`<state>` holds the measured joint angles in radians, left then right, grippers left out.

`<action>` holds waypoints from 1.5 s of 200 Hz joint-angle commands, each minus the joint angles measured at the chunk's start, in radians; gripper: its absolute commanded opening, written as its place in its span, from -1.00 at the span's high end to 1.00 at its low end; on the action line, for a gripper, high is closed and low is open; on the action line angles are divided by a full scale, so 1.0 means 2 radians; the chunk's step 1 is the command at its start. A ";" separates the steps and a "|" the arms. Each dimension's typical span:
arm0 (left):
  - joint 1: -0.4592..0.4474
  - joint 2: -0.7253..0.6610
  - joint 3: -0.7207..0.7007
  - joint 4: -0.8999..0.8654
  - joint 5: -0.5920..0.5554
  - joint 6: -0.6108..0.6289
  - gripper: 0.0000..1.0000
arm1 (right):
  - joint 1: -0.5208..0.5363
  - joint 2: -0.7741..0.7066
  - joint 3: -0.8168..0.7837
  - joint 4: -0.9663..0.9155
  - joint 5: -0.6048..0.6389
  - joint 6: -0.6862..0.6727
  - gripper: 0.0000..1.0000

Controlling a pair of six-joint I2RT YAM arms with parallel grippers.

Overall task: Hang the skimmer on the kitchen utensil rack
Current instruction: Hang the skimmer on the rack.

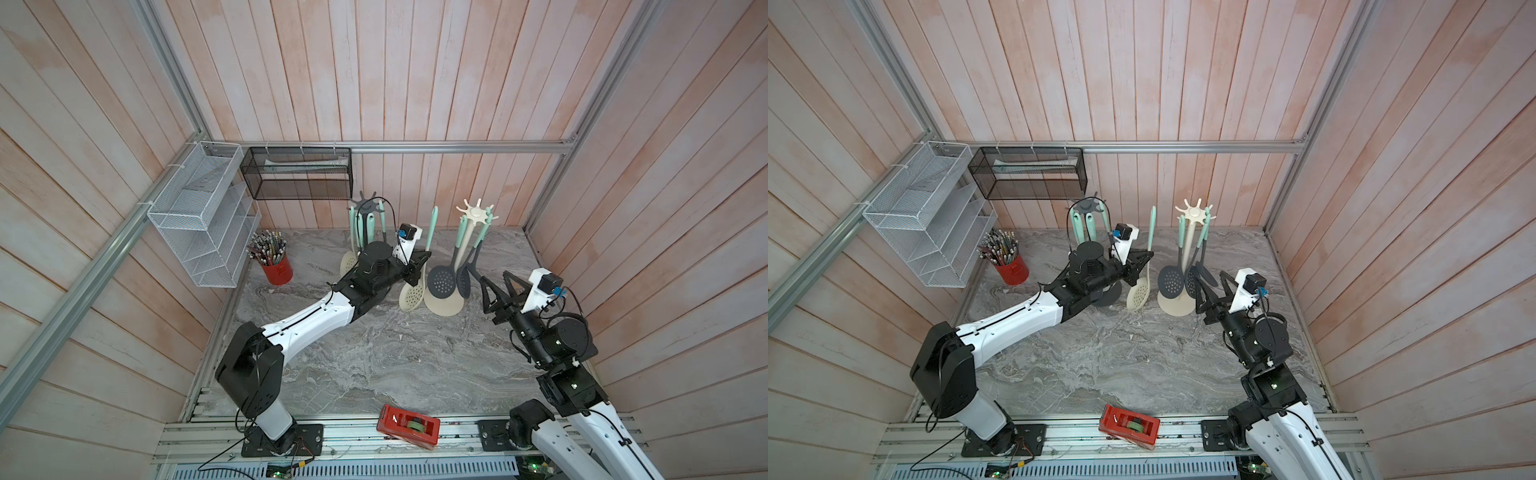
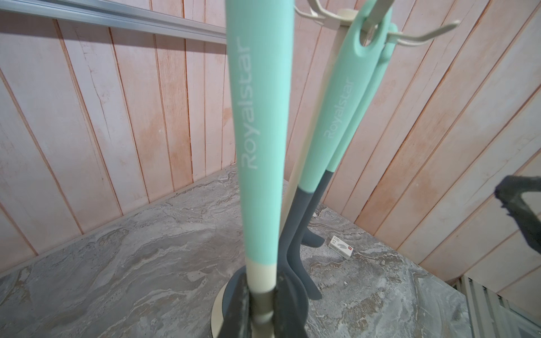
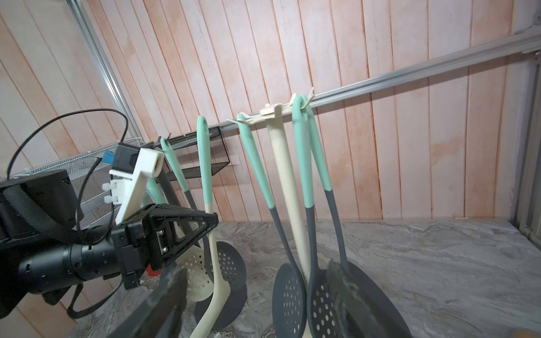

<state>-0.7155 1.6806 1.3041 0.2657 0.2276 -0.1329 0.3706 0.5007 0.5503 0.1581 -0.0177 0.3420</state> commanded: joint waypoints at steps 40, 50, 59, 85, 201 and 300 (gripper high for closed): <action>0.009 0.058 0.090 -0.008 0.026 0.052 1.00 | -0.074 -0.030 -0.029 -0.014 -0.027 0.064 -0.58; 0.010 0.064 0.094 -0.009 0.028 0.058 1.00 | -0.083 -0.031 -0.030 -0.015 -0.034 0.066 -0.58; 0.010 0.066 0.096 -0.008 0.031 0.063 1.00 | -0.089 -0.032 -0.031 -0.015 -0.038 0.067 -0.58; 0.011 0.070 0.098 -0.014 0.054 0.077 1.00 | -0.100 -0.030 -0.031 -0.016 -0.046 0.064 -0.58; 0.010 0.085 0.117 -0.042 0.071 0.102 1.00 | -0.121 -0.006 -0.039 0.005 -0.075 0.066 -0.58; 0.011 0.083 0.107 -0.027 0.049 0.092 1.00 | -0.125 -0.004 -0.048 0.012 -0.082 0.071 -0.58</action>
<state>-0.6994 1.8450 1.5204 0.1726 0.3550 0.0605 0.1280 0.4900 0.4694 0.1543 -0.1631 0.4725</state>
